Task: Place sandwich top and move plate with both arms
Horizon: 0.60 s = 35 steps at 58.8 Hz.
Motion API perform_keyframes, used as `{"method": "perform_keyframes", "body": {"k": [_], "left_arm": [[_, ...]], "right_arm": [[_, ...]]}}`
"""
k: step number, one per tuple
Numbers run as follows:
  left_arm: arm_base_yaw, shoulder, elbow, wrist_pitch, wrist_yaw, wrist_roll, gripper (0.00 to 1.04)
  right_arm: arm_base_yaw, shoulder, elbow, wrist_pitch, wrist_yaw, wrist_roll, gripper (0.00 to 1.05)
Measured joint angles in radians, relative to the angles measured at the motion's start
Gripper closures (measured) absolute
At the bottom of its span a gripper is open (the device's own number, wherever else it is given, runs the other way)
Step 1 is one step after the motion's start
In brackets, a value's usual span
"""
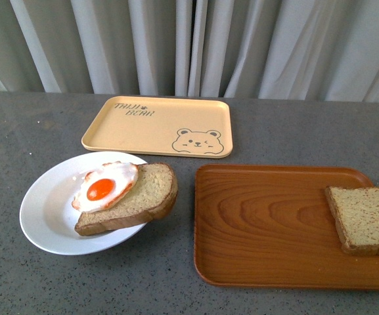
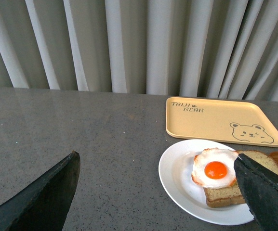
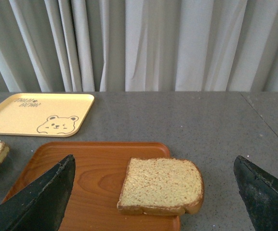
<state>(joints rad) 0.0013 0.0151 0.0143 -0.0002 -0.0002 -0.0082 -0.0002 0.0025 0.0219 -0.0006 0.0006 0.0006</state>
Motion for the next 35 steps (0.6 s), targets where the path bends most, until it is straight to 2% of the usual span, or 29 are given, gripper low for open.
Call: {"method": "perform_keyframes", "body": {"k": [35], "left_arm": [[0.0,0.0,0.0,0.0,0.0,0.0,0.09]], "right_arm": [[0.0,0.0,0.0,0.0,0.0,0.0,0.09]]}}
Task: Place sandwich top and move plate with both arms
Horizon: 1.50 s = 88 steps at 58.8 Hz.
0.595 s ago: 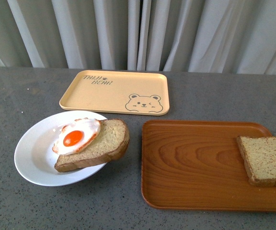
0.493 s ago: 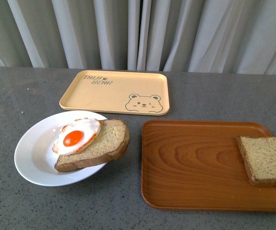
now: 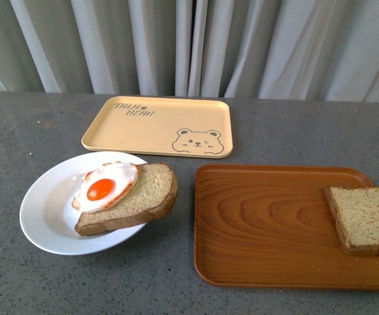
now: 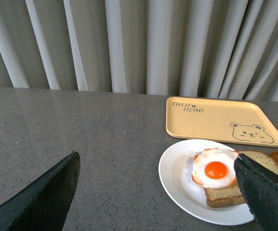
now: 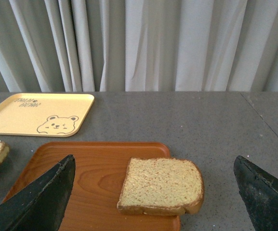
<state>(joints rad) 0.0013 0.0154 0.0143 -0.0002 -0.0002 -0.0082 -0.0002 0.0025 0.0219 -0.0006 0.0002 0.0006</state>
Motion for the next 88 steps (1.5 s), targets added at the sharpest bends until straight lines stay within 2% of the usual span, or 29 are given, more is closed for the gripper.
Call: {"method": "perform_keyframes", "body": {"k": [13,14,18,21,25,27,33,40,61,88], "left_arm": [[0.0,0.0,0.0,0.0,0.0,0.0,0.09],[0.0,0.0,0.0,0.0,0.0,0.0,0.09],[0.0,0.0,0.0,0.0,0.001,0.0,0.09],[0.0,0.0,0.0,0.0,0.0,0.0,0.09],[0.0,0.0,0.0,0.0,0.0,0.0,0.09],[0.0,0.0,0.0,0.0,0.0,0.0,0.09],[0.0,0.0,0.0,0.0,0.0,0.0,0.09],[0.0,0.0,0.0,0.0,0.0,0.0,0.09],[0.0,0.0,0.0,0.0,0.0,0.0,0.09],[0.0,0.0,0.0,0.0,0.0,0.0,0.09]], "right_arm": [[0.0,0.0,0.0,0.0,0.0,0.0,0.09],[-0.009,0.017,0.008,-0.025,-0.036,0.006,0.09],[-0.116,0.251,0.135,-0.308,-0.333,0.04,0.09],[-0.179,0.394,0.163,-0.287,-0.422,0.043,0.09],[-0.297,0.616,0.215,-0.102,-0.468,0.028,0.09],[-0.357,0.742,0.25,0.011,-0.461,0.016,0.09],[-0.449,1.007,0.329,0.19,-0.456,0.005,0.09],[-0.486,1.257,0.394,0.28,-0.478,0.001,0.09],[-0.504,1.698,0.496,0.461,-0.459,-0.029,0.09],[-0.448,1.875,0.545,0.577,-0.455,0.031,0.09]]}}
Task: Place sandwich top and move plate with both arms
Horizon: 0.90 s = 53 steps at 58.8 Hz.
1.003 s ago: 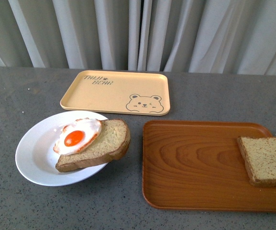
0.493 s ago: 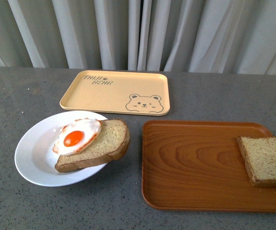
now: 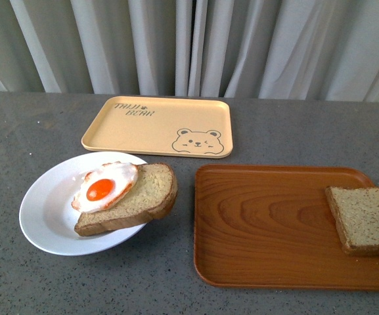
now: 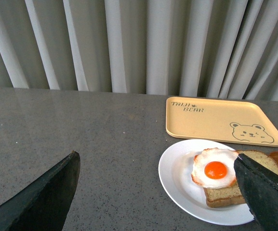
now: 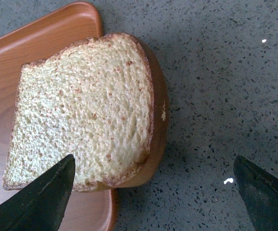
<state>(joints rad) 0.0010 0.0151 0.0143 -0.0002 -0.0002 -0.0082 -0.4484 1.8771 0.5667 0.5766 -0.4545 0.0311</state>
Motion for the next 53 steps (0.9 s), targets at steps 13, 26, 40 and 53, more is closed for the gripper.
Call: {"method": "perform_keyframes", "body": {"k": [13,26,40,53], "left_arm": [[0.0,0.0,0.0,0.0,0.0,0.0,0.09],[0.0,0.0,0.0,0.0,0.0,0.0,0.09],[0.0,0.0,0.0,0.0,0.0,0.0,0.09],[0.0,0.0,0.0,0.0,0.0,0.0,0.09]], "right_arm": [[0.038,0.04,0.021,0.044,-0.009,0.064,0.09],[0.063,0.066,0.027,0.046,-0.002,0.085,0.34],[0.056,0.06,0.028,0.034,-0.013,0.099,0.77],[0.037,-0.098,0.021,-0.032,-0.08,0.135,1.02]]}}
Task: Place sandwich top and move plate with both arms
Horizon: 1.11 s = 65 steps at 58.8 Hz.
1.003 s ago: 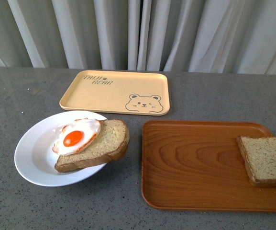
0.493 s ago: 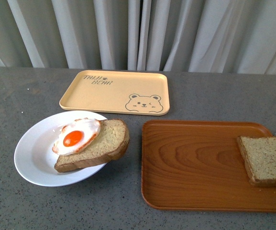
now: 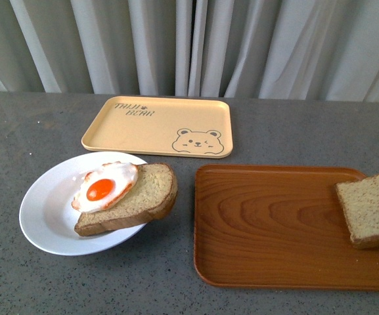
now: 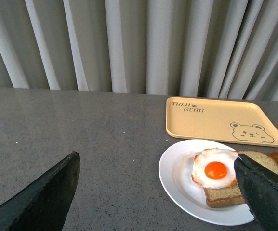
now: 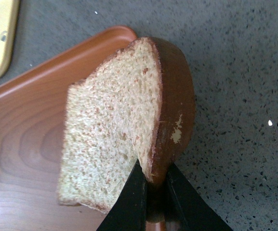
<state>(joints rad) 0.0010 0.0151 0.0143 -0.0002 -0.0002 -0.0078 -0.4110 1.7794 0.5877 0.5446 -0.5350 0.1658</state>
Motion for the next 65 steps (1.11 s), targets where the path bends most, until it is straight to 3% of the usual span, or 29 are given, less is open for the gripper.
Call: {"method": "perform_keyframes", "body": {"k": [8,20,27,39,51,65], "left_arm": [[0.0,0.0,0.0,0.0,0.0,0.0,0.09],[0.0,0.0,0.0,0.0,0.0,0.0,0.09],[0.0,0.0,0.0,0.0,0.0,0.0,0.09],[0.0,0.0,0.0,0.0,0.0,0.0,0.09],[0.0,0.0,0.0,0.0,0.0,0.0,0.09],[0.0,0.0,0.0,0.0,0.0,0.0,0.09]], "right_arm": [[0.042,-0.186,-0.01,-0.053,-0.012,0.071,1.02],[0.337,-0.349,0.022,-0.101,0.116,0.168,1.02],[0.528,-0.288,0.11,-0.078,0.227,0.224,1.02],[0.756,-0.102,0.249,-0.013,0.365,0.335,1.02],[0.911,0.047,0.362,0.018,0.455,0.411,1.02],[1.007,0.188,0.44,0.034,0.518,0.49,1.02]]}}
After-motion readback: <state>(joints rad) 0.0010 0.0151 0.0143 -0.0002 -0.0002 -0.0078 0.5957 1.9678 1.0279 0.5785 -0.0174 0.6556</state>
